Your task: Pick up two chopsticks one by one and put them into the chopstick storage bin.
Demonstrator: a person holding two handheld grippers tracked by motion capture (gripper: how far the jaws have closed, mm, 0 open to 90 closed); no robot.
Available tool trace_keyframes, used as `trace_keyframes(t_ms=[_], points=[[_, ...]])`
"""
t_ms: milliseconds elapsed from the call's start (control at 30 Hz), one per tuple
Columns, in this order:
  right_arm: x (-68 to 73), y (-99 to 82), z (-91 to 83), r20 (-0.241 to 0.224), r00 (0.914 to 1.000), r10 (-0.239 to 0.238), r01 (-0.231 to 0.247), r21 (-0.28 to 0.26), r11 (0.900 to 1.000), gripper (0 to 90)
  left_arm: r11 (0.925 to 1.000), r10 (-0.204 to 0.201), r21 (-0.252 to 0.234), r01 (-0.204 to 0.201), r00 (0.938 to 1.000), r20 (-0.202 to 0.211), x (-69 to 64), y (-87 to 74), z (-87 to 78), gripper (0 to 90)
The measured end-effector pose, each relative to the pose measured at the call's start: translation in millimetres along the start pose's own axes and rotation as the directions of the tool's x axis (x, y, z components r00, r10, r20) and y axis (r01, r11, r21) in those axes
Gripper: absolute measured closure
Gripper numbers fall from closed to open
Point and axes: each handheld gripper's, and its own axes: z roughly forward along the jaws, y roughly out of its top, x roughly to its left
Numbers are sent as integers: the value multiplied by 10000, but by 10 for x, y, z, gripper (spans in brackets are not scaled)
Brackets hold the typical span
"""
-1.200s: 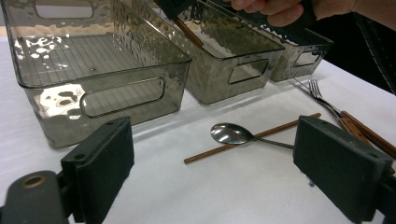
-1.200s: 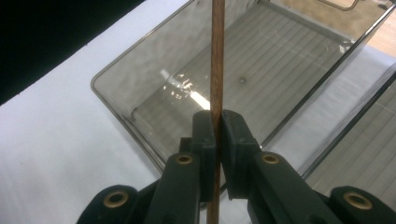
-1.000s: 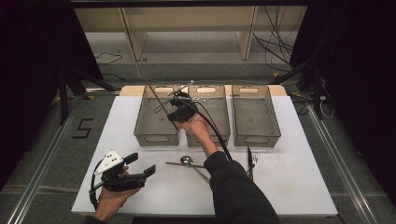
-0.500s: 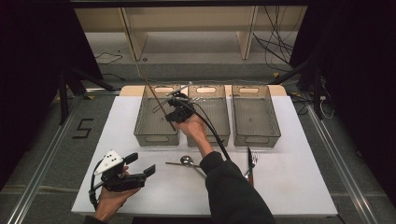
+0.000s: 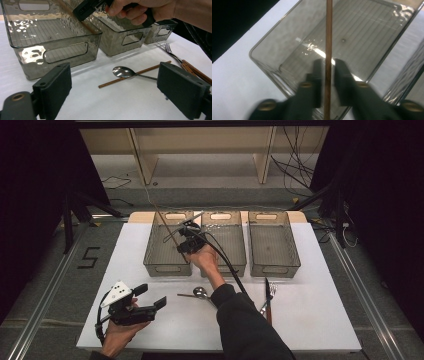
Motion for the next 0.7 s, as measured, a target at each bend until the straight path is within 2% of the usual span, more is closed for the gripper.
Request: trace_keyframes(t_ms=[33, 67, 200, 400, 533, 700], points=[[-5, 3, 6, 5, 10000, 73, -73, 33, 10000, 683, 10000, -4, -1, 4, 10000, -1, 1, 0, 0, 119], [-10, 3, 5, -91, 9998, 184, -182, 130, 9997, 670, 10000, -13, 3, 13, 10000, -5, 1, -1, 0, 119], [-19, 13, -62, -200, 9998, 62, -63, -37, 10000, 543, 10000, -28, 9, 28, 10000, -3, -1, -1, 1, 119], [10, 11, -263, -373, 9963, -777, 768, -246, 9967, 433, 10000, -27, 4, 27, 10000, -18, -1, -1, 1, 119], [54, -38, -457, -548, 9853, -1618, 1601, -337, 9865, 383, 10000, -40, 5, 40, 10000, -24, 0, -2, 1, 119], [87, -176, -687, -803, 9623, -2598, 2597, -115, 9656, 341, 10000, -28, 10, 28, 10000, -42, 4, -2, 3, 119]])
